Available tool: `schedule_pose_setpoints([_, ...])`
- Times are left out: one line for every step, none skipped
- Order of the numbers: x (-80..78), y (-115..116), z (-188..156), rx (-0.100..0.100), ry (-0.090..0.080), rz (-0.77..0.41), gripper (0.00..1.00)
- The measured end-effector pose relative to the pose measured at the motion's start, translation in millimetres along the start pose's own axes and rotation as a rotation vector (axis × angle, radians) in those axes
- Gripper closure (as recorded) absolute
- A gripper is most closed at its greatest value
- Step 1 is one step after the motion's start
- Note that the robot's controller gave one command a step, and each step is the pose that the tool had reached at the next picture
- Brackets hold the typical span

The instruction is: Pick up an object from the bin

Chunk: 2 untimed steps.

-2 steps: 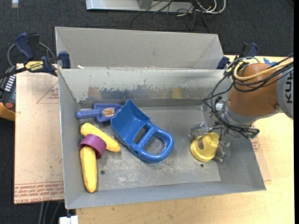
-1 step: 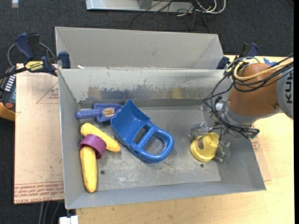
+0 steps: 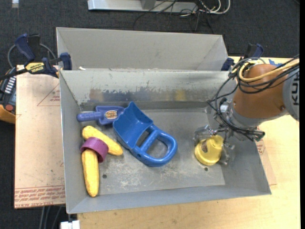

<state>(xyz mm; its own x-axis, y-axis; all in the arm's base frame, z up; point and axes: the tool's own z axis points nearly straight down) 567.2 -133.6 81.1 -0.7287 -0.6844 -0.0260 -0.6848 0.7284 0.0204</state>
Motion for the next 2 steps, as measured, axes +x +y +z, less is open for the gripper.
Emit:
schedule_pose_setpoints([2.0, 1, -10, 0.000, 0.004, -0.001, 1.00])
schedule_pose_setpoints([3.4, 1, -31, -0.003, 0.008, 0.002, 1.00])
